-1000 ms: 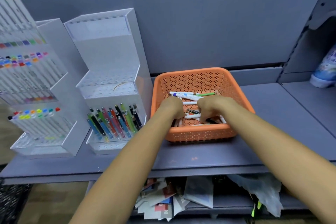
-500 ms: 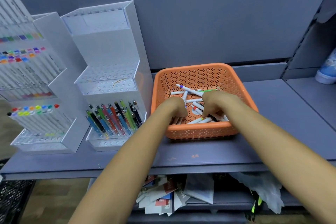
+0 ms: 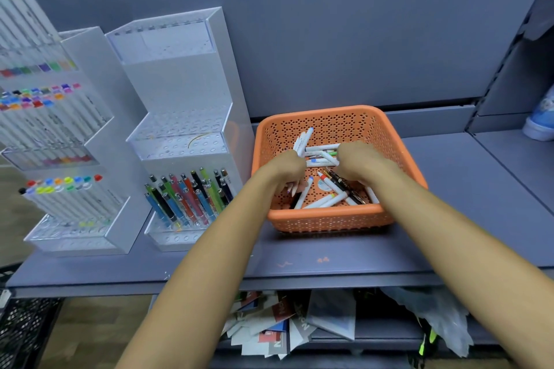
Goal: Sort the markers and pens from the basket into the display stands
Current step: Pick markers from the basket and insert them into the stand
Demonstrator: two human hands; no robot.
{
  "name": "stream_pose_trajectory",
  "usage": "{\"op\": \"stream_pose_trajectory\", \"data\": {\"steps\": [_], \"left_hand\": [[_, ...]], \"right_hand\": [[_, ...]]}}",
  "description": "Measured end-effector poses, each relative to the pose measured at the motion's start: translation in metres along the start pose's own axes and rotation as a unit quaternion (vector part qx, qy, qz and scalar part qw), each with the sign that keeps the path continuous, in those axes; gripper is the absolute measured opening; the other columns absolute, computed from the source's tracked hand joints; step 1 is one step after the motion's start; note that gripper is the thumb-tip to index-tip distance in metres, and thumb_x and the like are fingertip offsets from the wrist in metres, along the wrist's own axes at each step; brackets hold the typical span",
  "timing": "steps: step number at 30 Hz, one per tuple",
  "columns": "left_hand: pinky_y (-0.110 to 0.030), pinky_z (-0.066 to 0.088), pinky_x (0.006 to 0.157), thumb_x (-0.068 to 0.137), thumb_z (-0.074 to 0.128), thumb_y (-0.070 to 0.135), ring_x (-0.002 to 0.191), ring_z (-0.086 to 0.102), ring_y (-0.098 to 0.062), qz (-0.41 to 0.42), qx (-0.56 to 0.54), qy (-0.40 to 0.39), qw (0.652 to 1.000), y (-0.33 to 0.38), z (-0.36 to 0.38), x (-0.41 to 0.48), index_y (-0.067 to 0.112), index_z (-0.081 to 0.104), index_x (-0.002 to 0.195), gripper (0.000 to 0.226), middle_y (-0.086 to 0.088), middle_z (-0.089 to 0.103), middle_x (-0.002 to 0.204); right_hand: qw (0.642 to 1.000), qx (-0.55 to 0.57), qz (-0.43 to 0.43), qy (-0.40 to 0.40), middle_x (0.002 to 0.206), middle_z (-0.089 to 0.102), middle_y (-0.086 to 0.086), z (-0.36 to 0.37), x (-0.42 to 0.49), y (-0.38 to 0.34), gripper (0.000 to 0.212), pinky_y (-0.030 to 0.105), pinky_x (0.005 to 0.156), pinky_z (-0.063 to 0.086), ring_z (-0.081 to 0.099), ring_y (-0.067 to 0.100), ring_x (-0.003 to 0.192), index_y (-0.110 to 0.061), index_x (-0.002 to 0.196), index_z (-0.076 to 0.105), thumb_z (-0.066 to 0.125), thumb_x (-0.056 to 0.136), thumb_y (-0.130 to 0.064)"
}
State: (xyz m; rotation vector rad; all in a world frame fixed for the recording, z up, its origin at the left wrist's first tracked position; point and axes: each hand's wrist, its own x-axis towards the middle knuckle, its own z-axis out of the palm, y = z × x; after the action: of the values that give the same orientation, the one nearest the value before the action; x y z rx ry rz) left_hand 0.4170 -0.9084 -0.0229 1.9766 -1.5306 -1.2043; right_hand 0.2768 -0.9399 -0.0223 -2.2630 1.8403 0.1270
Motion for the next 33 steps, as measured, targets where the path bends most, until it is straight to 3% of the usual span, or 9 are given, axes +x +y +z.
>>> {"op": "stream_pose_trajectory", "data": {"steps": [3,7,9,13,17,20,24,28,33], "left_hand": [[-0.024,0.036,0.043,0.102,0.036,0.016,0.045,0.039,-0.014,0.019,-0.105,0.006,0.994,0.004,-0.003,-0.003,0.002,0.049,0.087,0.024,-0.009,0.049,0.062],[-0.016,0.034,0.040,0.102,0.039,0.023,0.048,0.038,-0.007,0.030,-0.298,0.009,0.954,0.010,-0.008,-0.011,0.010,0.050,0.105,0.017,-0.003,0.046,0.074],[-0.014,0.032,0.037,0.102,0.039,0.021,0.046,0.037,-0.005,0.055,-0.373,0.003,0.926,0.013,-0.012,-0.020,0.013,0.051,0.105,0.015,-0.003,0.046,0.075],[-0.014,0.031,0.038,0.101,0.040,0.015,0.046,0.039,-0.005,0.140,-0.420,0.026,0.896,0.015,-0.022,-0.051,0.014,0.052,0.097,0.013,-0.002,0.054,0.079],[-0.015,0.034,0.042,0.102,0.040,0.017,0.046,0.039,-0.005,0.204,-0.402,0.075,0.889,-0.001,-0.030,-0.084,0.014,0.049,0.096,0.011,0.001,0.053,0.075],[-0.015,0.029,0.040,0.103,0.037,0.021,0.044,0.033,-0.005,0.230,-0.415,0.094,0.875,-0.019,-0.037,-0.105,0.014,0.043,0.097,0.011,0.002,0.048,0.071],[-0.016,0.025,0.040,0.103,0.036,0.026,0.043,0.027,-0.005,0.233,-0.411,0.128,0.872,-0.049,-0.053,-0.130,0.019,0.045,0.093,0.015,0.005,0.046,0.065],[-0.017,0.024,0.041,0.102,0.037,0.033,0.044,0.026,-0.007,0.224,-0.400,0.147,0.876,-0.088,-0.077,-0.147,0.020,0.046,0.093,0.018,0.005,0.046,0.065],[-0.018,0.022,0.039,0.095,0.040,0.043,0.042,0.026,-0.007,0.221,-0.395,0.160,0.877,-0.140,-0.110,-0.162,0.016,0.049,0.087,0.030,0.005,0.047,0.062]], "right_hand": [[0.994,0.104,0.010,0.029,0.075,0.052,0.004,-0.002,0.005,0.000,0.020,0.029,0.055,0.036,0.049,0.021,0.065,-0.010,0.098,0.059,0.044,0.098,-0.024],[0.956,0.291,0.008,0.047,0.073,0.047,0.006,-0.016,-0.005,-0.005,0.020,0.028,0.051,0.031,0.038,0.017,0.059,-0.009,0.085,0.051,0.035,0.097,-0.009],[0.902,0.429,0.000,0.047,0.073,0.043,0.006,-0.023,-0.015,-0.009,0.023,0.031,0.057,0.037,0.040,0.020,0.067,-0.011,0.080,0.051,0.034,0.092,-0.001],[0.800,0.594,-0.027,0.075,0.079,0.055,0.002,-0.033,-0.042,-0.019,0.024,0.033,0.074,0.050,0.053,0.016,0.077,-0.010,0.102,0.064,0.043,0.094,-0.003],[0.794,0.592,-0.108,0.086,0.094,0.068,0.002,-0.032,-0.074,-0.041,0.015,0.026,0.073,0.050,0.063,0.011,0.089,-0.017,0.097,0.067,0.059,0.091,-0.006],[0.773,0.606,-0.162,0.096,0.082,0.067,0.001,-0.028,-0.096,-0.067,0.018,0.024,0.072,0.052,0.064,0.008,0.078,-0.020,0.092,0.064,0.062,0.088,-0.002],[0.773,0.590,-0.196,0.130,0.074,0.066,0.002,-0.020,-0.114,-0.101,0.026,0.036,0.075,0.055,0.063,0.016,0.071,-0.023,0.090,0.057,0.064,0.086,0.001],[0.777,0.580,-0.202,0.140,0.088,0.069,0.009,-0.008,-0.122,-0.138,0.045,0.049,0.081,0.053,0.068,0.025,0.075,-0.024,0.116,0.045,0.063,0.084,0.003],[0.775,0.566,-0.235,0.154,0.091,0.064,0.001,0.002,-0.131,-0.191,0.077,0.033,0.075,0.055,0.067,0.017,0.071,-0.043,0.135,0.025,0.062,0.085,0.001]]}}
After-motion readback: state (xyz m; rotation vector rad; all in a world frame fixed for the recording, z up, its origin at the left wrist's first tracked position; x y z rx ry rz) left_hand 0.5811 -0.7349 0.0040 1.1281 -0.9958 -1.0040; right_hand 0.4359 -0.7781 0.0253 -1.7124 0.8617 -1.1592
